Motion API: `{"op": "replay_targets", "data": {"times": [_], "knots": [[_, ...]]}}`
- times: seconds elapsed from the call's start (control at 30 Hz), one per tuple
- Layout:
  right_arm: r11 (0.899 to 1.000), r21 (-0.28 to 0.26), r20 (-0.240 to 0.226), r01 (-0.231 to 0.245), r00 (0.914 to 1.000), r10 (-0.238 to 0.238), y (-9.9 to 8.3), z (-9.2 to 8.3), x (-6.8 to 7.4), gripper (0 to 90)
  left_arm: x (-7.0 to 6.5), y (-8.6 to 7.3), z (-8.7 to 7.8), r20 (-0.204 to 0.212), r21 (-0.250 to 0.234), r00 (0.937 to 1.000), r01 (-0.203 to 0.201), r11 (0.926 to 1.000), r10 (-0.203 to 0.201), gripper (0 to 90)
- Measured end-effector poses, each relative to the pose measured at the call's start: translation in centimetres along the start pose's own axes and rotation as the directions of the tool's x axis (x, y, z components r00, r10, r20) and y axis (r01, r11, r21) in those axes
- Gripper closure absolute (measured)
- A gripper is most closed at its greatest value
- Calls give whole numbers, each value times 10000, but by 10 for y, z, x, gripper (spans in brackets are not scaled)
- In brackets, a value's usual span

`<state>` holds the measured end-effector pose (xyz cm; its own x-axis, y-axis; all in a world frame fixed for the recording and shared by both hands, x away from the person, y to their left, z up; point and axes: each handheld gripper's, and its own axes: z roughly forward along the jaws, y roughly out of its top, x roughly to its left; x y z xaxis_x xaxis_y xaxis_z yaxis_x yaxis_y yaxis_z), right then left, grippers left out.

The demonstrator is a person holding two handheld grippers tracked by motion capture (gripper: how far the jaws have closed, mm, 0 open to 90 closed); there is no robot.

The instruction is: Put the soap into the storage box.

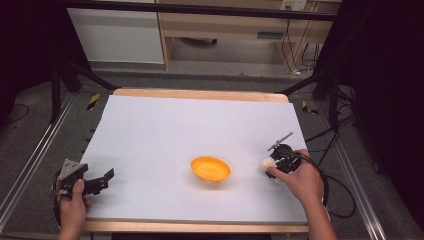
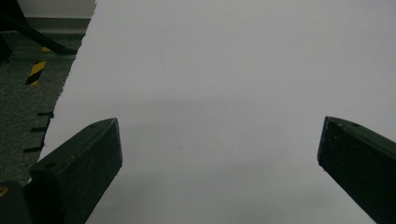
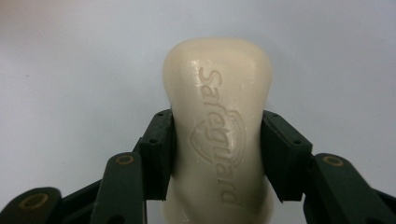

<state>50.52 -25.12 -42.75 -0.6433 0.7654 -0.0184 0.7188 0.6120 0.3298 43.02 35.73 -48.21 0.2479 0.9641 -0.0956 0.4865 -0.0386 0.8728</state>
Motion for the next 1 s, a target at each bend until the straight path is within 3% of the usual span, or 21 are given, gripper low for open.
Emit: {"op": "replay_targets", "data": {"times": [0.33,0.53,0.63,0.77,1.0], "knots": [[9947,-165,-298,1015,9943,-1020,18,-11,10,497,0,0,0,16,7,10000,8,10000,-8,0],[9820,-491,-483,1823,9816,-1846,35,-17,23,496,0,0,0,20,10,10000,12,10000,-12,0],[9800,-550,-528,1913,9795,-1942,39,-18,27,496,0,0,0,23,8,10000,20,10000,-20,0],[9717,-738,-636,2242,9714,-2290,49,-20,34,496,0,0,0,25,9,10000,29,10000,-29,0],[9522,-1116,-1124,2844,9484,-2964,68,-22,49,496,0,0,0,-1,-6,10000,38,10000,-38,0]]}}
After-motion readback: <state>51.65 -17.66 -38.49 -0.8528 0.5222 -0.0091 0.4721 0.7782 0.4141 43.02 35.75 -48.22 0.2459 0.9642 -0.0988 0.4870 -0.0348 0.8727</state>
